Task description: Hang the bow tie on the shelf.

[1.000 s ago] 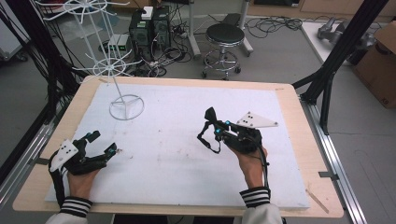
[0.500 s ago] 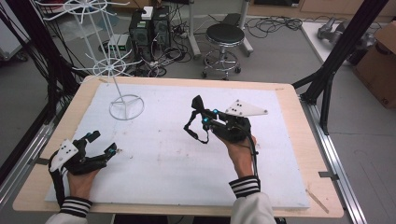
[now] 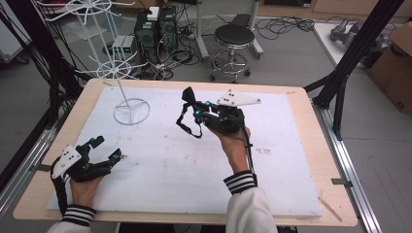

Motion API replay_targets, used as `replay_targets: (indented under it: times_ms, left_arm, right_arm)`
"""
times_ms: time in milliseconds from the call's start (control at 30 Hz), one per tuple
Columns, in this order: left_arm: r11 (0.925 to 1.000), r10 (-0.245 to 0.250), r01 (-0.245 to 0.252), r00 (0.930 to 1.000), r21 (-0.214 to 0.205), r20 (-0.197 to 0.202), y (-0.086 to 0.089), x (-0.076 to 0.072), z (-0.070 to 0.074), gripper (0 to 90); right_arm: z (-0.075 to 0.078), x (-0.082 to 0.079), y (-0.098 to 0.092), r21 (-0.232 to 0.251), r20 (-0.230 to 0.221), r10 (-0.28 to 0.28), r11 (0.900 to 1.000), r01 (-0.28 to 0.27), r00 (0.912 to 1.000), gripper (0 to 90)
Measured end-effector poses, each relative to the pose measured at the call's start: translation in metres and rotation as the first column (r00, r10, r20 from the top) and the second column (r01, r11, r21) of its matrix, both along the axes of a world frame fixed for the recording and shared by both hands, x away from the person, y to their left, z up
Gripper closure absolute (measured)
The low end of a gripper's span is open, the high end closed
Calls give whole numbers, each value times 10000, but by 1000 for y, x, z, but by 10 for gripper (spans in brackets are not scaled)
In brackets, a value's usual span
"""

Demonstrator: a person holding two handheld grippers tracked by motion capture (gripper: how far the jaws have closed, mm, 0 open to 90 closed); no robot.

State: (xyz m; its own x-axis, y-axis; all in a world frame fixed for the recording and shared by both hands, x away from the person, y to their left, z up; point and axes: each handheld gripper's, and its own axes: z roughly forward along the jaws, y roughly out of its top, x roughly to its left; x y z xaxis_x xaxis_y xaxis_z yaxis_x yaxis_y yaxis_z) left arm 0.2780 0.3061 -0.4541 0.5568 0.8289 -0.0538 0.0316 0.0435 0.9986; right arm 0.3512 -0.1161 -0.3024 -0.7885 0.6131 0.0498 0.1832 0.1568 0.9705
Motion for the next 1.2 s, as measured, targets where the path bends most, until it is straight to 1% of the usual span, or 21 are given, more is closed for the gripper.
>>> replay_targets:
  times_ms: [33,67,100,167,233,333,467,567,700,767,800,867,900,933,1033,1067,1200]
  left_arm:
    - [10000,-8,8,10000,0,-9,0,0,0,151]
    - [10000,-3,3,10000,0,-11,0,0,0,151]
    - [10000,7,-7,10000,-12,-25,0,0,0,151]
    - [10000,7,-7,10000,-17,-44,1,0,0,151]
    - [10000,7,-7,10000,-21,-45,1,0,0,151]
    - [10000,10,-10,10000,54,4,0,0,0,151]
    - [10000,6,-6,10000,22,-6,0,0,0,151]
    - [10000,4,-4,10000,27,22,0,0,0,151]
    - [10000,-5,4,10000,25,22,0,0,0,151]
    - [10000,-4,5,10000,-21,14,0,0,0,151]
    - [10000,13,-13,10000,-29,-6,0,0,0,151]
    - [10000,4,-5,10000,-30,-29,0,0,0,151]
    - [10000,2,-2,10000,-28,-30,0,0,0,151]
    - [10000,3,-3,10000,-31,-33,0,0,0,151]
    - [10000,1,-1,10000,-33,-25,0,0,0,151]
    - [10000,-1,1,10000,-33,-35,0,0,0,151]
    - [10000,-4,4,10000,-35,7,0,0,0,151]
  right_arm:
    - [1,2,4,-4,-18,37,10000,-37,10000,767]
    - [3,6,12,-35,-36,125,9999,-125,9999,768]
    - [3,6,12,-35,-36,125,9999,-125,9999,768]
    - [6,10,21,-45,-43,203,9998,-203,9998,767]
    - [9,13,29,54,72,299,9995,-300,9995,768]
    - [13,18,39,22,-13,383,9993,-383,9993,767]
    - [15,26,51,78,61,539,9985,-540,9985,768]
    - [15,32,58,78,-66,566,9984,-566,9984,768]
    - [15,41,66,-25,-15,660,9978,-660,9978,767]
    - [16,46,69,-187,14,665,9976,-665,9978,768]
    - [17,47,71,-192,33,661,9976,-660,9978,768]
    - [19,51,72,-112,47,667,9977,-667,9978,768]
    - [21,53,74,-211,100,678,9975,-676,9977,767]
    - [22,55,76,-213,16,687,9974,-687,9976,768]
    - [27,61,82,-307,33,686,9972,-685,9976,768]
    - [29,64,84,-305,98,682,9972,-679,9976,768]
    - [35,71,94,-258,48,794,9965,-793,9968,768]
